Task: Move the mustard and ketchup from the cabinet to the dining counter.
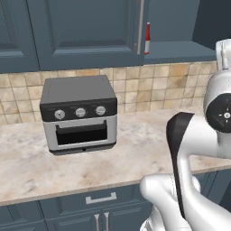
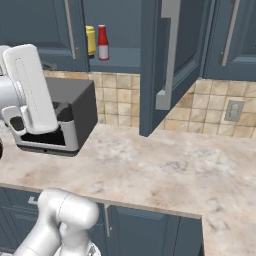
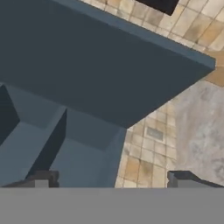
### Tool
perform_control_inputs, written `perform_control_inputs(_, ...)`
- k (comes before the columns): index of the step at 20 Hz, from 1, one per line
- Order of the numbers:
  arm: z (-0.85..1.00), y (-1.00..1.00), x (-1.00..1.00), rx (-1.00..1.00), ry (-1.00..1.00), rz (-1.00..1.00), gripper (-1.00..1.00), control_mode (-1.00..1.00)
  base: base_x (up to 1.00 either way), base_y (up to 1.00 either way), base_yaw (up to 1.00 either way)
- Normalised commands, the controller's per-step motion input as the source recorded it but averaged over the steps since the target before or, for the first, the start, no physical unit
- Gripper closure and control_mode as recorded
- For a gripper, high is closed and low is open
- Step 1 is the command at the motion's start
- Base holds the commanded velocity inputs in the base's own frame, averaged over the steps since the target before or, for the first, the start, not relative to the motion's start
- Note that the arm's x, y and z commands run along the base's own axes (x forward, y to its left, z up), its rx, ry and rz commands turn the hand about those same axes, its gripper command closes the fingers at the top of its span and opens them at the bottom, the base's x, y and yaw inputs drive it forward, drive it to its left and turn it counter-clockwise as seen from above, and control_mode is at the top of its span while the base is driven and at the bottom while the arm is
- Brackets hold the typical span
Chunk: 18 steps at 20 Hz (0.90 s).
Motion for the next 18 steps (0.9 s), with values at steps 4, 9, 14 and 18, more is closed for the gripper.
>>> perform_control_inputs(4, 0.27, 0.47, 0.04, -0.07, 0.35, 0.43, -1.00, -1.00, 0.00, 0.00, 0.00)
perform_control_inputs(9, 0.26, 0.47, 0.00, -0.12, 0.50, 0.32, -1.00, -1.00, 0.00, 0.00, 0.00)
perform_control_inputs(14, 0.03, 0.38, 0.14, -0.29, 0.45, 0.03, -1.00, -1.00, 0.00, 0.00, 0.00)
perform_control_inputs(18, 0.00, 0.15, 0.21, -0.35, 0.03, 0.08, -1.00, -1.00, 0.00, 0.00, 0.00)
